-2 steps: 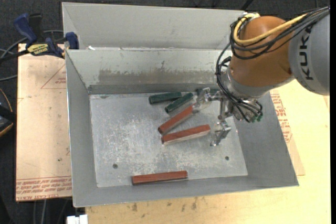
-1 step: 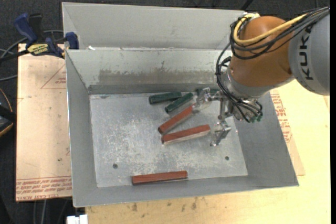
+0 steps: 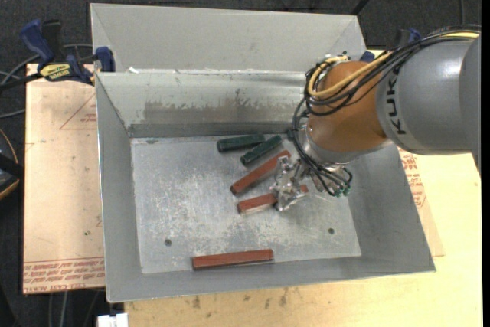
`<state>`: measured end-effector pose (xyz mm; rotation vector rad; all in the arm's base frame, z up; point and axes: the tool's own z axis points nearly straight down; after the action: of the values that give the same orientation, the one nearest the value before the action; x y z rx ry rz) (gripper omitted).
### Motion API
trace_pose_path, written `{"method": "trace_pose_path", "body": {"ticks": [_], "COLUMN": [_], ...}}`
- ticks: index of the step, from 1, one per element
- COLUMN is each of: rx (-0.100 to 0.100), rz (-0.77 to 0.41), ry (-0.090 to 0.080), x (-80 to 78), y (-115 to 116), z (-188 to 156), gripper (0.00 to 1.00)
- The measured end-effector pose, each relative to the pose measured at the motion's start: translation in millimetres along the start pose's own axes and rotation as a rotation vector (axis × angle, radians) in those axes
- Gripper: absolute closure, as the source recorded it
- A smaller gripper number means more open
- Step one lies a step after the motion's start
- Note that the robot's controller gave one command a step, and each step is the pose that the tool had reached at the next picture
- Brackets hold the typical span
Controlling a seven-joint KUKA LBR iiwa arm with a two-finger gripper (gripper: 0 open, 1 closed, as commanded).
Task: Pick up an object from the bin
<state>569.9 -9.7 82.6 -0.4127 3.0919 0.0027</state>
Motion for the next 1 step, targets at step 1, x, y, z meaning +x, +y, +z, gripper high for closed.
{"method": "trace_pose_path", "body": {"ticks": [1], "rx": [0.004], "rz": [0.001], "ry": [0.002], "x": [2.5], "y": [-1.9], "z": [3.4], "gripper": [0.0]}}
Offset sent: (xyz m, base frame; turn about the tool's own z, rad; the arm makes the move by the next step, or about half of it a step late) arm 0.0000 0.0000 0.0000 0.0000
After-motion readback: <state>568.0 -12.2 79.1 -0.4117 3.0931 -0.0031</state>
